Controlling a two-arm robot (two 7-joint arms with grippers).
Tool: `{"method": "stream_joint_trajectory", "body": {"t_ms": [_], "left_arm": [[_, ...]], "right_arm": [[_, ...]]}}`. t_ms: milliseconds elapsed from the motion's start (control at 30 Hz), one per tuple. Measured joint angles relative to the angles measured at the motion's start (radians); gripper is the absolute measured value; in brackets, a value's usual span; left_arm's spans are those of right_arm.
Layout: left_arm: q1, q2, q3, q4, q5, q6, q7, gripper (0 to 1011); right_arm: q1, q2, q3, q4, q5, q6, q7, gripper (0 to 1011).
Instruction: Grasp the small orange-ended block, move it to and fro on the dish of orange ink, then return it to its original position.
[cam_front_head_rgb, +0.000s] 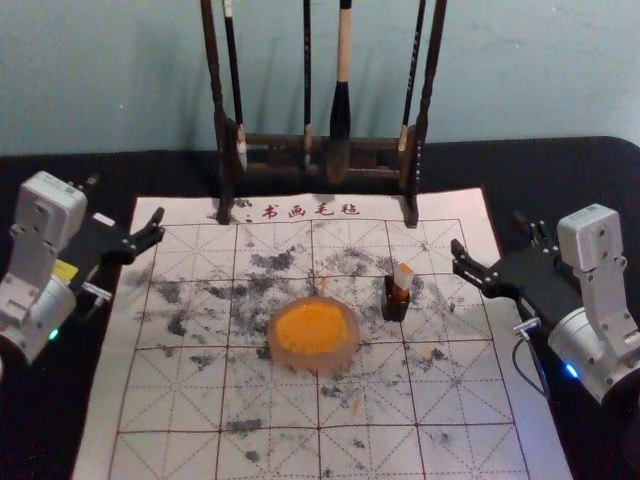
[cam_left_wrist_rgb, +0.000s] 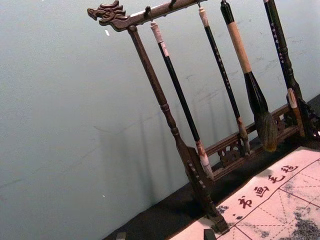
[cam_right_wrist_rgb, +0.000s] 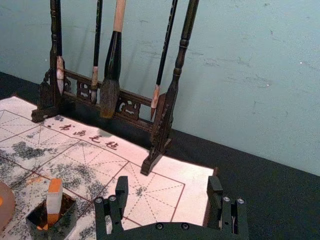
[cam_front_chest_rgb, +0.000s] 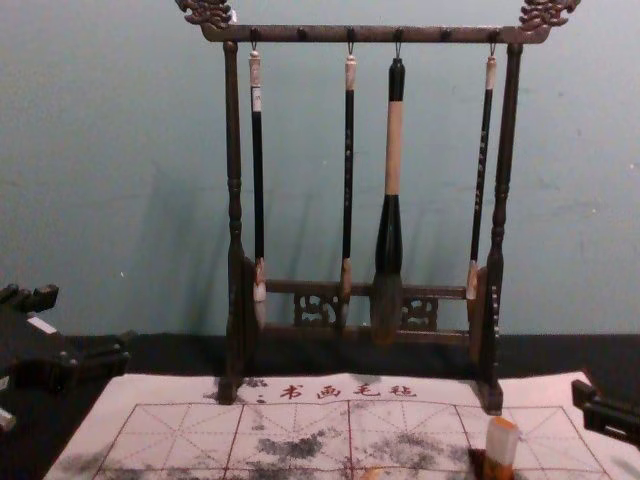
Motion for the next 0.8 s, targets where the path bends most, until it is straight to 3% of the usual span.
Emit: {"method": "stream_joint_trajectory", "body": {"t_ms": [800], "left_arm": [[0.000,0.000,0.000,0.000,0.000,0.000,0.000,1001]], "right_arm": [[-0.002,0.003,0.000,-0.004,0.003,-0.002,0.000,1000]]}}
